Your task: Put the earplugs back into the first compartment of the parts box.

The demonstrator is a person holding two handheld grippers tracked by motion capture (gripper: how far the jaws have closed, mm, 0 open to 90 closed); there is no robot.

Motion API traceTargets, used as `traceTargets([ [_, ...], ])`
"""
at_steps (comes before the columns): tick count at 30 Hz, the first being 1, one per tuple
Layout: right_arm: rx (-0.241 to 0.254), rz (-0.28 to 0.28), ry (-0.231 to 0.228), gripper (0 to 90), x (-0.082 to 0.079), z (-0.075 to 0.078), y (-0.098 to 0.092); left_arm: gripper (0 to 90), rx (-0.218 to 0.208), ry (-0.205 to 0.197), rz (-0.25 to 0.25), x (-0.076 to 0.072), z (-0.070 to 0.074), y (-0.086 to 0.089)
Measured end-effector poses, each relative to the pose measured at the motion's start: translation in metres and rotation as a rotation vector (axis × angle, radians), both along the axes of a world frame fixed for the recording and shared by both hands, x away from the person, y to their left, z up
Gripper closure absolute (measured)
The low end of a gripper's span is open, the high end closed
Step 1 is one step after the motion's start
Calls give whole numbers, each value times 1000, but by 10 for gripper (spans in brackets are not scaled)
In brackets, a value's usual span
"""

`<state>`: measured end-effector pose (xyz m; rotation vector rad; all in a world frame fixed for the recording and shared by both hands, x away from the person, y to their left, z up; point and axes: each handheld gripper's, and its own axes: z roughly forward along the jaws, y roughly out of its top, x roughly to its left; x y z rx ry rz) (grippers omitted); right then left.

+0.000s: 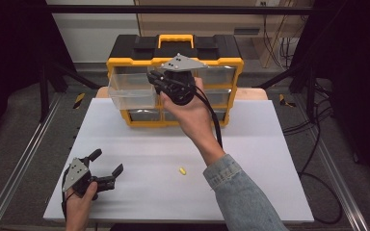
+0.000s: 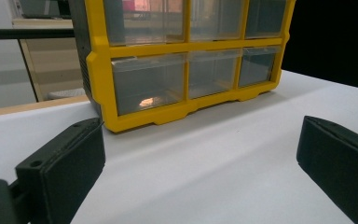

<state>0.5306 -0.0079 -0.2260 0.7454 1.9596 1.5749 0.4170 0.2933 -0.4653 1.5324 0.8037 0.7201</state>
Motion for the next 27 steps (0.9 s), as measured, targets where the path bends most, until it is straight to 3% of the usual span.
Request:
traceTargets([
  [6,-13,16,6,807,11,5,16,7,-1,4,-1,0,-1,0],
  [9,-59,34,0,688,14,4,24,7,-2,1,-3,0,0,1],
  [12,-51,31,-8,617,12,5,24,7,0,5,-4,1,-1,1],
  [14,-37,28,-14,574,10,8,22,7,-3,6,-2,1,-1,1],
  [15,-34,24,-20,491,8,10,20,7,-5,5,0,2,-1,1],
  [16,-34,24,-20,491,8,10,20,7,-5,5,0,2,-1,1],
  [17,-33,-1,-25,402,4,12,17,7,0,4,1,1,-1,1],
  [21,-37,-19,-49,288,-3,10,10,6,-5,-3,2,0,0,1],
  [22,-37,-34,-60,212,-10,7,4,6,-4,-2,2,1,0,1],
  [27,-28,-53,-42,122,-22,-1,-17,6,0,-7,1,0,0,0],
])
